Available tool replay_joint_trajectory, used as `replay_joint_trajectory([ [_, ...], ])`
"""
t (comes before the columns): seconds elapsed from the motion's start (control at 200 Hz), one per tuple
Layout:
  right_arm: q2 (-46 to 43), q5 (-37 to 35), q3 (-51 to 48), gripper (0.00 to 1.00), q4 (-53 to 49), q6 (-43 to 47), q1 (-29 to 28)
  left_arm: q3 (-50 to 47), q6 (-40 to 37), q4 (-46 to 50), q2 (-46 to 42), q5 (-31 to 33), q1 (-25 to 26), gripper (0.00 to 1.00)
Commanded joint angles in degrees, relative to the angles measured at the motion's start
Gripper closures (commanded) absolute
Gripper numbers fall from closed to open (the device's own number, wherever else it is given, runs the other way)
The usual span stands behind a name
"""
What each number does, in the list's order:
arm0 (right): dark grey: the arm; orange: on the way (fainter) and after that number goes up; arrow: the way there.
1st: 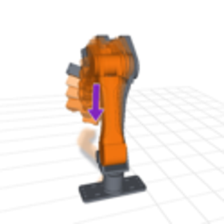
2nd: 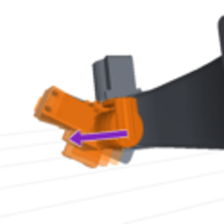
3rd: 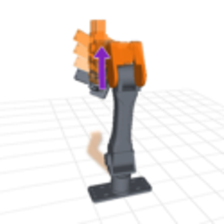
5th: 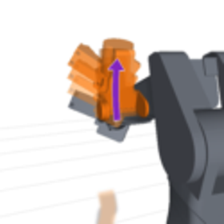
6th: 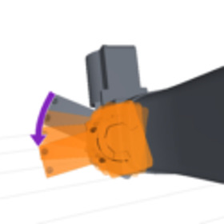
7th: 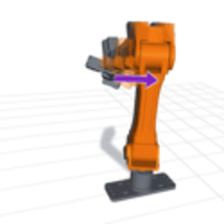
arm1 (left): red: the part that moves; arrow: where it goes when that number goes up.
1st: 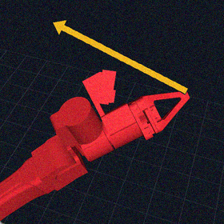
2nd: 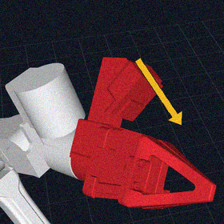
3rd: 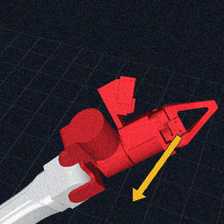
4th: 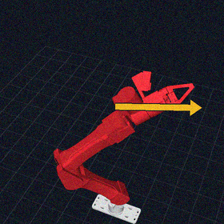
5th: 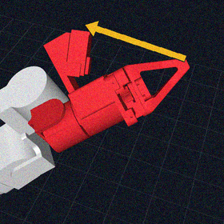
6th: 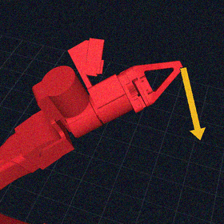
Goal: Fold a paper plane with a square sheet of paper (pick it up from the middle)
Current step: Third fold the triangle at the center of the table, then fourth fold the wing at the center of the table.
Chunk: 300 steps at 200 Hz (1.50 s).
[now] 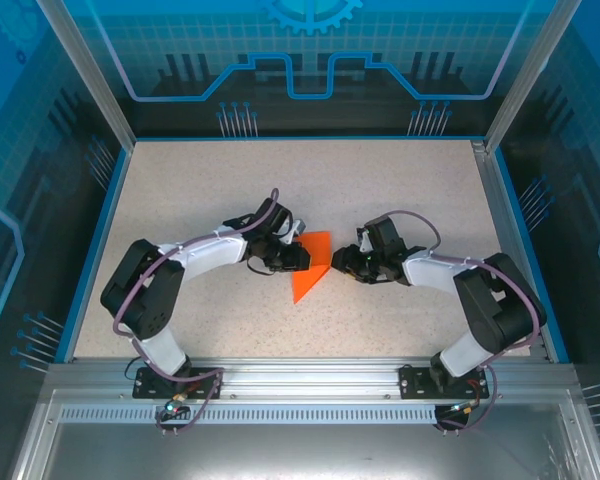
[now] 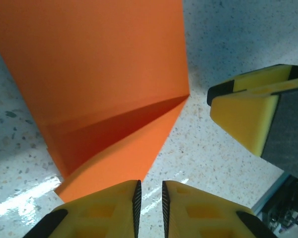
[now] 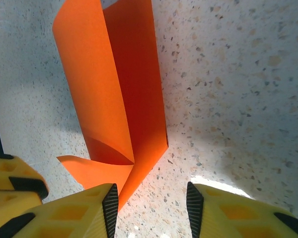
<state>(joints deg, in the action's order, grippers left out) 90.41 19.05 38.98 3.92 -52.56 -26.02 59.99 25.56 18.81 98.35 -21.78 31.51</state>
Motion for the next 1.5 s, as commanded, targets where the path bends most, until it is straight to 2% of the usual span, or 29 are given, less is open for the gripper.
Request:
replay_joint_trajectory([
  [0.0, 1.6, 1.9, 0.8, 0.57, 1.2, -0.6, -1.0, 1.5, 0.4, 1.7, 0.6, 2.9, -0.4, 0.78],
  [0.375, 6.3, 6.3, 4.1, 0.56, 4.7, -0.9, -1.5, 1.1, -0.2, 2.5, 0.4, 3.5, -0.4, 0.78],
  [0.825, 11.2, 8.0, 9.2, 0.56, 3.2, 1.4, -1.5, 0.3, 0.0, 1.9, 2.3, 3.5, -0.3, 0.79],
  [1.495, 15.6, 11.1, 14.9, 0.57, -0.5, 6.3, 1.1, -4.3, 2.2, -1.2, -3.6, 3.6, -0.3, 0.77],
])
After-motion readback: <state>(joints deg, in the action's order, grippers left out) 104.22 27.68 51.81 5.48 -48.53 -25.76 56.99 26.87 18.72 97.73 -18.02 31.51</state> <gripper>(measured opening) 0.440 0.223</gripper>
